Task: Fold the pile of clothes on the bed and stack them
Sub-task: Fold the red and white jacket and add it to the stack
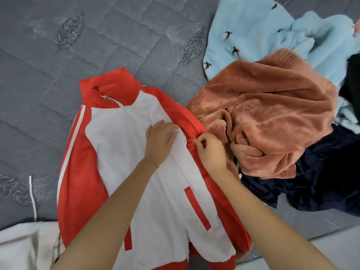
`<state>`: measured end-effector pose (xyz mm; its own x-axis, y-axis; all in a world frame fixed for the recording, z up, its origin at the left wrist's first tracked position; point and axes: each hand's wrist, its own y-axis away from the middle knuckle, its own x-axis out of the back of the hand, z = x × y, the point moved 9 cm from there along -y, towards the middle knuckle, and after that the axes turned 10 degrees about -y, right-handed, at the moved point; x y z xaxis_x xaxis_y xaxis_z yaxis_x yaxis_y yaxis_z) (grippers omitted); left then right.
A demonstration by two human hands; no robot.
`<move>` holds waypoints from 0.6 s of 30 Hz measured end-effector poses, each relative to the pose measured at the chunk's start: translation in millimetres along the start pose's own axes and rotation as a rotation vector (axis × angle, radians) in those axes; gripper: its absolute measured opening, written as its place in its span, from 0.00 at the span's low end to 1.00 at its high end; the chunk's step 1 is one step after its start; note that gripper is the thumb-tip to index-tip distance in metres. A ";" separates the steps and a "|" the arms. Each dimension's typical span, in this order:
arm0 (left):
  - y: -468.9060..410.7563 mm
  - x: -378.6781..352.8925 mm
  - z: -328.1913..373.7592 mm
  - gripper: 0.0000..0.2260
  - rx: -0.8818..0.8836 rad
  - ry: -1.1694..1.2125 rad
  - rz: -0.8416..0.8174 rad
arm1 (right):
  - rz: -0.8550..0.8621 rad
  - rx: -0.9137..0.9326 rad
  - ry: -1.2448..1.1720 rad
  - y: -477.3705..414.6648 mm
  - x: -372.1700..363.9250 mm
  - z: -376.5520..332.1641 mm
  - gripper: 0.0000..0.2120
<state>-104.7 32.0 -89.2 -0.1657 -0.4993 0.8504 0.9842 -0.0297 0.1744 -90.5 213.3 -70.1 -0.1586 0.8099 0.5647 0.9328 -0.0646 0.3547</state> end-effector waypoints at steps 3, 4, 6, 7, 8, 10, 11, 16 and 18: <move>-3.3 6.8 1.8 0.11 0.005 0.045 0.018 | 0.109 -0.047 -0.141 -6.8 29.3 -5.1 0.09; -4.5 7.2 1.6 0.10 0.010 0.058 0.016 | 0.146 -0.043 -0.170 -10.2 38.6 -8.6 0.09; -7.7 5.0 1.4 0.09 0.021 0.060 -0.006 | 0.189 -0.056 -0.223 -17.5 50.2 -11.4 0.08; -9.7 4.3 3.3 0.10 0.022 0.053 -0.013 | 0.197 -0.064 -0.241 -20.5 53.0 -11.3 0.09; -12.0 3.4 6.3 0.12 0.018 0.048 -0.016 | 0.200 -0.064 -0.251 -22.4 54.9 -11.3 0.09; -17.5 4.4 16.9 0.15 -0.012 0.058 -0.004 | 0.202 -0.044 -0.253 -24.3 57.6 -13.9 0.10; -20.2 5.5 22.8 0.17 -0.030 0.071 0.006 | 0.200 -0.030 -0.256 -25.1 58.9 -16.0 0.11; -35.8 19.3 50.6 0.20 -0.089 0.130 0.096 | 0.138 0.052 -0.244 -35.7 62.0 -28.3 0.07; -46.1 26.3 62.3 0.20 -0.113 0.084 0.135 | 0.090 0.071 -0.225 -39.4 61.9 -30.6 0.05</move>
<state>-158.3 74.2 -44.0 -0.0305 -0.5753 0.8174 0.9986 -0.0522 0.0005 -147.1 248.1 -26.2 -0.0047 0.9127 0.4086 0.9615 -0.1081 0.2525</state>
